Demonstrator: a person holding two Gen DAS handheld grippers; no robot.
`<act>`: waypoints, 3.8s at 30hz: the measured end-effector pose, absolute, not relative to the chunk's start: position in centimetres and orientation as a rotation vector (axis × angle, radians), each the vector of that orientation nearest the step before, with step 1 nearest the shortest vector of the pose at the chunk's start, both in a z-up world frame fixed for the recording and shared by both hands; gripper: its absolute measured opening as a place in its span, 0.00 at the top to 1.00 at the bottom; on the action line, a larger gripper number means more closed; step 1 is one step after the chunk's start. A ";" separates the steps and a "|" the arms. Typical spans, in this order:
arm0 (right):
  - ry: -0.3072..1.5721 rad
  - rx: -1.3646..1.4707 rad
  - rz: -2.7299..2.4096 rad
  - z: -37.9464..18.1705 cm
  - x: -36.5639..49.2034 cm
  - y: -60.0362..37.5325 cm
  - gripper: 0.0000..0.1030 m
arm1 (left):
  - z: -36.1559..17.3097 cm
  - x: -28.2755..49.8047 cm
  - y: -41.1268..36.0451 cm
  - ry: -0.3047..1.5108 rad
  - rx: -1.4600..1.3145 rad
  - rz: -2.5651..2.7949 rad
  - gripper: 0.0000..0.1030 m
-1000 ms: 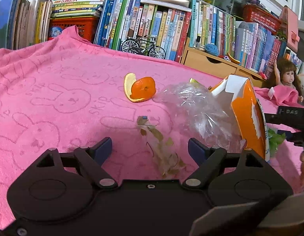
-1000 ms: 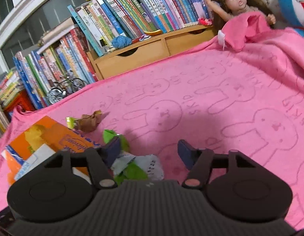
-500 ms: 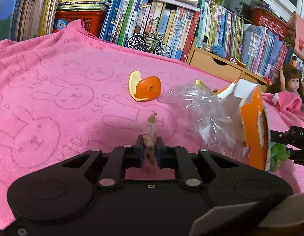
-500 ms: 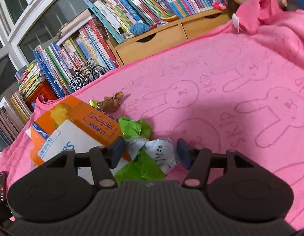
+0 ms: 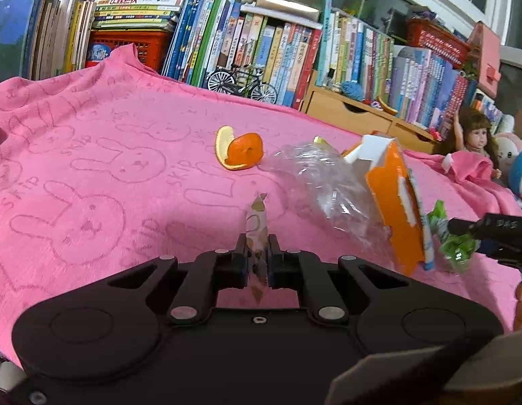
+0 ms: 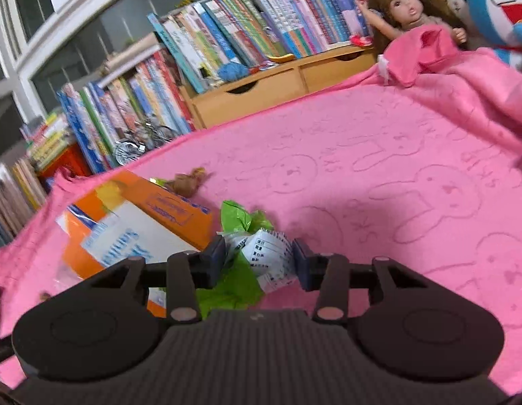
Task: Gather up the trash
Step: 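Lower both held items into the black bin and open both grippers, then grasp the clear plastic bag with the left gripper while the right gripper grasps the white sanitary bag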
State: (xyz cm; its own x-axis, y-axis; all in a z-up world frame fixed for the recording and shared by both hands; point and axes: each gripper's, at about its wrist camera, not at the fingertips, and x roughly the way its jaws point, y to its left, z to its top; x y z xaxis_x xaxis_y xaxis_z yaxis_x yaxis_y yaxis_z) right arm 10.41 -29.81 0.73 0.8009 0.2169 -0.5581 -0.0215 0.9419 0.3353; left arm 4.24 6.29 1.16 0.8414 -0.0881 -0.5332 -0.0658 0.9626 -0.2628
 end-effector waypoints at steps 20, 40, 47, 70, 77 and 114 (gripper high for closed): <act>0.537 0.367 0.195 2.9 4.8 -29.3 0.64 | 3.6 -2.3 3.8 0.527 -0.220 -0.051 0.91; 0.575 0.371 0.410 -0.1 -11.7 -25.8 0.64 | 1.0 -11.5 4.6 0.766 -0.289 -0.160 0.91; 0.708 0.386 0.362 -4.6 -14.1 -24.6 0.63 | -3.5 -12.3 4.2 0.922 -0.274 -0.149 0.91; 0.934 0.351 0.309 -10.6 -14.0 -22.5 0.62 | -11.7 -11.6 1.8 1.188 -0.212 -0.121 0.89; 0.940 0.352 0.306 -10.6 -13.5 -22.1 0.61 | -11.8 -11.6 1.6 1.206 -0.203 -0.121 0.89; 0.371 0.090 0.307 3.3 -4.9 -24.1 0.27 | 4.1 -5.4 4.2 0.660 -0.272 -0.131 0.27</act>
State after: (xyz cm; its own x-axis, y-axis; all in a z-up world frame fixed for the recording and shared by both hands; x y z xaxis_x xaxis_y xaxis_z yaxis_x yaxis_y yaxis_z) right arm -4.87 -24.11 3.28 0.8865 0.3110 -0.3427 -0.2781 0.9499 0.1427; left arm -5.37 4.18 4.11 0.7834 -0.2054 -0.5865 0.0336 0.9564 -0.2900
